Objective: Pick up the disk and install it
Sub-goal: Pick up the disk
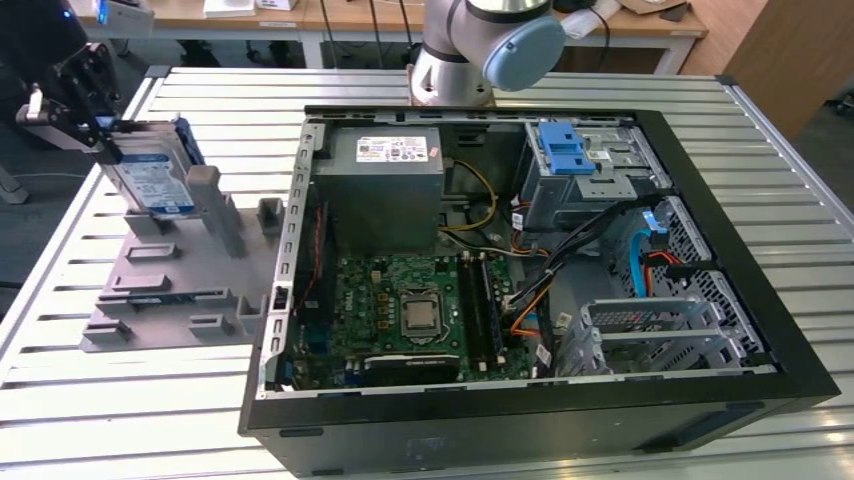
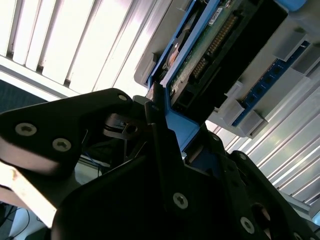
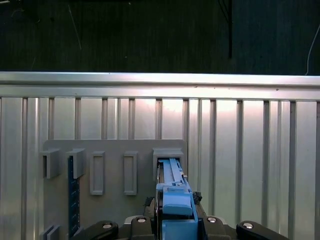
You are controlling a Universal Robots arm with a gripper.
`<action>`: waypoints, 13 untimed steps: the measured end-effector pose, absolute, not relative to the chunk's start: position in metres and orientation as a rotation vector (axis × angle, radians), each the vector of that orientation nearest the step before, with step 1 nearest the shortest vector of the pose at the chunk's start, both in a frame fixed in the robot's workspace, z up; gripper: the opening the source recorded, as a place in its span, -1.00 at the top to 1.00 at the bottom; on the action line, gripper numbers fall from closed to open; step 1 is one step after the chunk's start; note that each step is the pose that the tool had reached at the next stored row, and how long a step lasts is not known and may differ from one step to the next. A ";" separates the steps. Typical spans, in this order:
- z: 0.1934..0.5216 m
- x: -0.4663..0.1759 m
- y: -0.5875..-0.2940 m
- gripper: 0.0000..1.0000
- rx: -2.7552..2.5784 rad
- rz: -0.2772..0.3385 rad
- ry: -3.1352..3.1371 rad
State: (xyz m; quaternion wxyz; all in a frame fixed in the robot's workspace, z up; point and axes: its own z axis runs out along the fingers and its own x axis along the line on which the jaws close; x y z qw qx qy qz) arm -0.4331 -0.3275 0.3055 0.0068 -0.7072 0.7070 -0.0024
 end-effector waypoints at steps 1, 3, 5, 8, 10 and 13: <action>0.306 -0.433 -0.327 0.27 -2.212 -0.007 2.212; 0.308 -0.433 -0.327 0.27 -2.212 -0.007 2.211; 0.309 -0.433 -0.327 0.27 -2.212 -0.007 2.211; 0.311 -0.433 -0.327 0.27 -2.212 -0.007 2.211; 0.312 -0.433 -0.327 0.27 -2.212 -0.007 2.212; 0.313 -0.433 -0.327 0.27 -2.212 -0.008 2.211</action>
